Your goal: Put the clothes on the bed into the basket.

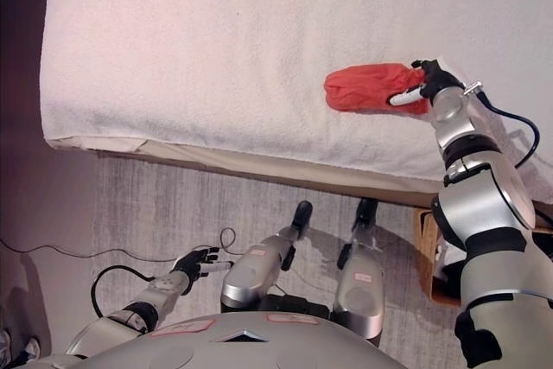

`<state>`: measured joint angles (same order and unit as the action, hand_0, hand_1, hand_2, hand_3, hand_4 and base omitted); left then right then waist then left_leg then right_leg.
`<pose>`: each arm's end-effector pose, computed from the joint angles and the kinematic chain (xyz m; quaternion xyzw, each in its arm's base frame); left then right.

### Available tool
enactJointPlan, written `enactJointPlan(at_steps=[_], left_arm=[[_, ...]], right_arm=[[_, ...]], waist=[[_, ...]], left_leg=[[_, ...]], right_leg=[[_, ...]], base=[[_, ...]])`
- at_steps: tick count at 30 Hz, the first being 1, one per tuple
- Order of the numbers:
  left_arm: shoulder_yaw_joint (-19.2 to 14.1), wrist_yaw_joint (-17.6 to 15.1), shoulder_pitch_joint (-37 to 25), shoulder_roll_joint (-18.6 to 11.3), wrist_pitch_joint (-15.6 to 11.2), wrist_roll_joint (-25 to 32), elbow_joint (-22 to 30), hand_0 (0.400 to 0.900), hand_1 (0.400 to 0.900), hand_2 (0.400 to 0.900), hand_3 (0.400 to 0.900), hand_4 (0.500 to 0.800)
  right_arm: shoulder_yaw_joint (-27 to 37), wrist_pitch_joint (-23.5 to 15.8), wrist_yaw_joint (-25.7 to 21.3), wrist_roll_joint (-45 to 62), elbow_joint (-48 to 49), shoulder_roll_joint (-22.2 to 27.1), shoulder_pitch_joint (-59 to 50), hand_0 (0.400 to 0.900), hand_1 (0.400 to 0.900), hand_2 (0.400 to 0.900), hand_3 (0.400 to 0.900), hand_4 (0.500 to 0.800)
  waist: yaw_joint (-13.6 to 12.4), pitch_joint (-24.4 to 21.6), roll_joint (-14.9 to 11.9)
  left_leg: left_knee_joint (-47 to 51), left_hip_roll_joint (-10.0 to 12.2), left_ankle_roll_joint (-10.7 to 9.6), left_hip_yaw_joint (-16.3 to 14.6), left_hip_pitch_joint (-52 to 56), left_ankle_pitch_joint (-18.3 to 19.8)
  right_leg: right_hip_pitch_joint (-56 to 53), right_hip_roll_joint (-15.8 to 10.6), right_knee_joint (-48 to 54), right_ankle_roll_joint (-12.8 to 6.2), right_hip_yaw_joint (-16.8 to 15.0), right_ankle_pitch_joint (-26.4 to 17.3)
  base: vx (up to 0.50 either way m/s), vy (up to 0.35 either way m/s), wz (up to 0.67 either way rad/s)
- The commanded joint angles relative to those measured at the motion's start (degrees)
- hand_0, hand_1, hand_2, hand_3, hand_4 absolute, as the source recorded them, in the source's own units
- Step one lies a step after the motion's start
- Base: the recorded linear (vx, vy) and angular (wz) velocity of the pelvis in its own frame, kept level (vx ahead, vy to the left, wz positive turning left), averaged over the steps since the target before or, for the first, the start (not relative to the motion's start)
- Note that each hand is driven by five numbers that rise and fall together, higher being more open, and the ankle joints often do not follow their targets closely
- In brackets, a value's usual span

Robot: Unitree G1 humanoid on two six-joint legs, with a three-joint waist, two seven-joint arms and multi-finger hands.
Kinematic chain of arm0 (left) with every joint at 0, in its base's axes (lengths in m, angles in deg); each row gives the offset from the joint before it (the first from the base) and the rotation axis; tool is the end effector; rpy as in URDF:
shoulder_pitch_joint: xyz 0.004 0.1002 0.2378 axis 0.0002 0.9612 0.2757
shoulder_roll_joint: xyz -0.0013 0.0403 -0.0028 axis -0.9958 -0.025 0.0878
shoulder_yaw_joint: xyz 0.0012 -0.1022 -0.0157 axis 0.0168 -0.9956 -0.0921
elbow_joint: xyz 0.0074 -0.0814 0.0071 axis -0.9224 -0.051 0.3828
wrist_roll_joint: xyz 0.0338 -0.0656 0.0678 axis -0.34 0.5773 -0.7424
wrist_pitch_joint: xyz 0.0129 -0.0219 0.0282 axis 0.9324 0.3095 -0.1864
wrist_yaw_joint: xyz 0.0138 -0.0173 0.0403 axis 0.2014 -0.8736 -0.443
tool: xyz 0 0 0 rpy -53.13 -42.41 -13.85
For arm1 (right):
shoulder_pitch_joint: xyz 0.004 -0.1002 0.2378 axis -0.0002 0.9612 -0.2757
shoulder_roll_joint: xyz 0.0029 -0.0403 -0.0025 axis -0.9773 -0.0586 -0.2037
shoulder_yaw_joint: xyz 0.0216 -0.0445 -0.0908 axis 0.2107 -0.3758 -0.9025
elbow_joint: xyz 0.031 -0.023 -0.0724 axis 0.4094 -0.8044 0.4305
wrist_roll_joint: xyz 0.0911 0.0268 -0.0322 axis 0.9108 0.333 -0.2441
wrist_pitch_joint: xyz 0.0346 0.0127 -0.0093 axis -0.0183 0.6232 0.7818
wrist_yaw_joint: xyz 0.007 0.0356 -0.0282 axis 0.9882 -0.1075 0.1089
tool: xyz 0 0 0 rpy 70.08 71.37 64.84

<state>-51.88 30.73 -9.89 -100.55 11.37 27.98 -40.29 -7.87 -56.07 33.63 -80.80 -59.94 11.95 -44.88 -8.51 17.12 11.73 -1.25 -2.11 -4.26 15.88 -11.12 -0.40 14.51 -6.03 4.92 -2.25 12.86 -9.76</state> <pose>0.0984 0.2217 -0.1095 0.1486 0.5392 -0.0354 0.8282 0.3336 -0.2754 0.1169 -0.4570 0.2042 -0.0624 0.8634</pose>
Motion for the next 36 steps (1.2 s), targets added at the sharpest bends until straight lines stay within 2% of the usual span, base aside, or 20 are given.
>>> enactJointPlan(at_steps=[1,23,29,36], left_arm=[[2.45,-2.67,0.69,-3.24,0.30,0.67,-3.24,0.900,0.900,0.900,0.900,0.800],[1.73,-3.07,-0.46,-3.68,0.36,0.75,-4.80,0.900,0.900,0.900,0.900,0.800],[1.20,-2.95,-1.95,-3.78,0.52,0.43,-6.26,0.900,0.900,0.900,0.900,0.800],[-0.94,-2.13,-2.33,-4.50,1.26,-1.49,-9.07,0.900,0.900,0.900,0.900,0.800]], right_arm=[[-3.29,-1.32,-2.11,1.76,-3.27,-1.50,-8.73,0.400,0.400,0.400,0.400,0.500],[-3.91,-1.06,-1.87,2.23,-3.14,-2.95,-9.36,0.400,0.400,0.400,0.400,0.500],[-5.05,-0.81,-1.32,1.75,-1.61,-2.32,-10.41,0.400,0.400,0.400,0.400,0.500],[-5.92,-0.64,0.25,-0.16,0.12,-1.31,-10.25,0.400,0.400,0.400,0.400,0.500]], waist=[[-0.79,-2.47,-1.61],[-0.30,-2.63,-1.95],[1.11,-3.25,-3.96],[2.69,-7.16,-9.12]], left_leg=[[2.07,-3.37,0.88,-1.77,-3.29,-2.51],[2.86,-2.85,0.74,-2.52,-3.33,-3.04],[2.40,-2.55,0.98,-3.32,-2.51,-2.23],[1.76,-1.90,1.72,-5.25,1.44,0.44]], right_leg=[[-1.27,-2.93,-5.20,-2.86,-5.71,8.29],[-0.72,-2.80,-4.84,-2.81,-6.79,7.76],[-1.14,-2.43,-5.13,-2.75,-7.75,7.77],[-5.00,-1.60,-4.24,-2.93,-8.70,7.90]], base=[[0.00,0.010,0.05],[0.00,0.004,-0.01],[0.00,0.012,-0.14],[0.04,-0.006,-0.21]])
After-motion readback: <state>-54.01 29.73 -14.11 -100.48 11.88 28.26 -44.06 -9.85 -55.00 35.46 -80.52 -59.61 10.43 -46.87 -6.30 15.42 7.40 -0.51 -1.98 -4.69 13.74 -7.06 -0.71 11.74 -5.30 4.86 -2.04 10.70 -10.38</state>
